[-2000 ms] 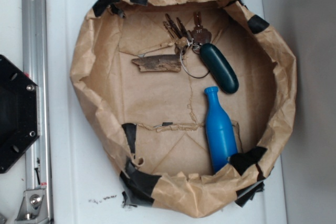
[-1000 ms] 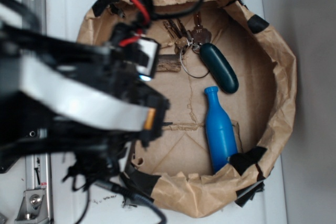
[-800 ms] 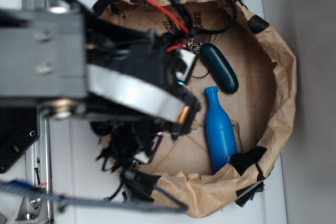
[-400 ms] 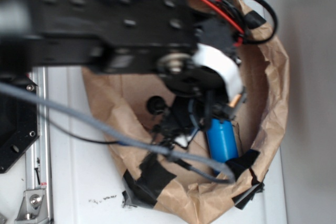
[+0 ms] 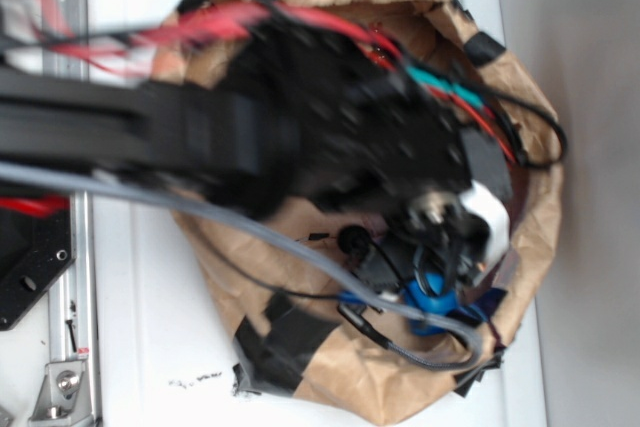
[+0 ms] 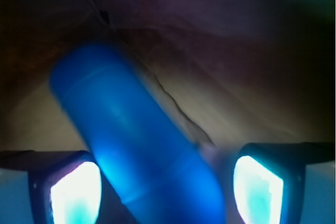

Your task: Grab the blue bottle.

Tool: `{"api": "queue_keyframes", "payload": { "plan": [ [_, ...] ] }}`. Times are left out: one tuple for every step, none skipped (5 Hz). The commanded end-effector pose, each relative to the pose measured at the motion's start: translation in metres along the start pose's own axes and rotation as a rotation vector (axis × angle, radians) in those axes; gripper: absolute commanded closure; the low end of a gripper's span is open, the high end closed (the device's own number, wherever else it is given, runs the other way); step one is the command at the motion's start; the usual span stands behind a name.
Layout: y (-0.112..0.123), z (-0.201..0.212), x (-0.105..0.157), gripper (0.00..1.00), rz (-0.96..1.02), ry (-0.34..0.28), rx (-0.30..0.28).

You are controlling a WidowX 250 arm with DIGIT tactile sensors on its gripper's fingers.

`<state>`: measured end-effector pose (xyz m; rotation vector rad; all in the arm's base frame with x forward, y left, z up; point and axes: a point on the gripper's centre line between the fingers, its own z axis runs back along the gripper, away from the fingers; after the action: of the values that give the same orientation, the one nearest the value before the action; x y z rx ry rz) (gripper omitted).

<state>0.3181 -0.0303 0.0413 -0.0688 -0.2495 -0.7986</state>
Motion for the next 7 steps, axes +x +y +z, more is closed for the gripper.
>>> {"api": "queue_keyframes", "payload": {
  "plan": [
    [-0.033,-0.003,0.021,1.0,-0.131,-0.015,-0.05],
    [-0.021,0.038,0.02,1.0,-0.045,0.014,0.016],
    [-0.007,0.092,0.002,1.0,0.151,0.037,0.162],
    [-0.01,0.138,-0.002,1.0,0.226,0.198,0.169],
    [-0.016,0.165,-0.011,1.0,0.471,0.302,0.158],
    [-0.024,0.174,-0.012,1.0,0.718,0.248,0.235],
    [-0.021,0.17,-0.013,1.0,0.963,0.25,0.262]
  ]
}}
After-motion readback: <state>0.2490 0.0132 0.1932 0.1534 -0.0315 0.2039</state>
